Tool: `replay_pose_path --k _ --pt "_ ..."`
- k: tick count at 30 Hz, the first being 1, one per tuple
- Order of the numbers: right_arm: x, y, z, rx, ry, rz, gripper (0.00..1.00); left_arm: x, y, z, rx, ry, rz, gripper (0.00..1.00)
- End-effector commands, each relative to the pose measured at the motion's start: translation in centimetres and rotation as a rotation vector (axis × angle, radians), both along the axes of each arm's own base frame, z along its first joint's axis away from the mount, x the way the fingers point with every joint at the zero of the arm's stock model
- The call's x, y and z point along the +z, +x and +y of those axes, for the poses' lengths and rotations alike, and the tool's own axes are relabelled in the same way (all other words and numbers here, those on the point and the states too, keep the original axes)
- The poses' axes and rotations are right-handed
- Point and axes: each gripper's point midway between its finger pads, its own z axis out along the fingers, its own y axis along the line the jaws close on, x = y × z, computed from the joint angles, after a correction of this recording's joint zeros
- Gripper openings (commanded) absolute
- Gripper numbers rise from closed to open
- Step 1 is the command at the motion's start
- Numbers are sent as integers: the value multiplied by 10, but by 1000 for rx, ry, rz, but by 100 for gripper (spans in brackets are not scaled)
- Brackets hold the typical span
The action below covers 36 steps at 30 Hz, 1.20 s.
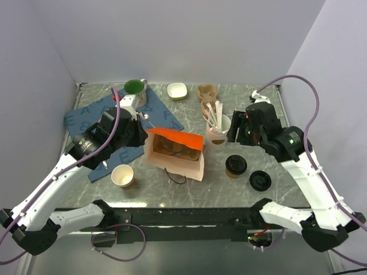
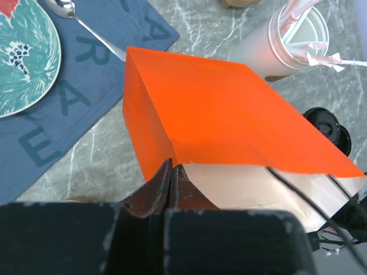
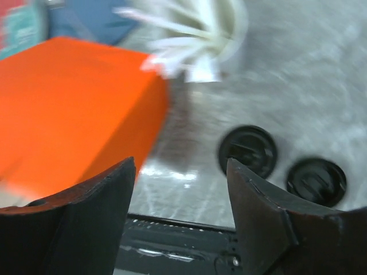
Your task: Pack the takeout coffee
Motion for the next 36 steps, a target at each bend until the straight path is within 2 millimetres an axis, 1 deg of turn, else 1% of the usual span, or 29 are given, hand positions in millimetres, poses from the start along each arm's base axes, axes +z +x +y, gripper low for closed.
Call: replay_pose_path --k 1,2,4,5,7,8,10,11,13,14,17,19,21,23,28,31,36 --pt "-37 1 -35 -168 -57 153 75 7 -2 -3 -29 -25 -38 1" --pt "-50 1 -36 -173 -69 189 76 5 -2 -4 -31 -24 -32 1" --pt "-66 4 -36 -183 -45 229 79 3 -4 -4 -38 -26 -19 1" --pt "-82 4 -41 -201 -47 278 80 -1 -6 -4 -40 -23 -12 1" --pt "-95 6 -38 -192 -35 309 85 0 -10 -5 -56 -36 -9 1" --pt "-106 6 -40 -198 -44 338 86 -2 -12 -5 -59 -35 -1 1" --pt "-113 10 -37 -186 -29 345 89 -2 -16 -4 -64 -39 8 1" --pt "-123 7 -36 -181 -34 380 90 -2 -17 -4 -68 -40 10 1" --pt "-132 4 -35 -178 -34 414 90 -2 -19 -2 -68 -42 4 1" --pt "-140 0 -35 -177 -39 440 90 -1 -20 -1 -67 -43 1 1" --pt "-153 -9 -43 -202 -78 476 89 0 -22 0 -68 -49 -1 1" --pt "-159 -12 -45 -204 -91 494 89 0 -23 -1 -73 -54 0 1" --pt "-165 -13 -42 -189 -88 512 88 2 -25 -1 -80 -62 -6 1" --pt "-170 -14 -42 -180 -89 522 86 2 -25 -1 -81 -63 -10 1" --pt "-177 -12 -43 -161 -110 520 82 3 -25 0 -81 -60 -11 1" --pt "-181 -11 -41 -139 -110 520 82 4 -25 -1 -81 -64 -11 1" --pt "-185 -11 -43 -132 -123 518 81 4 -25 0 -78 -62 -9 1"
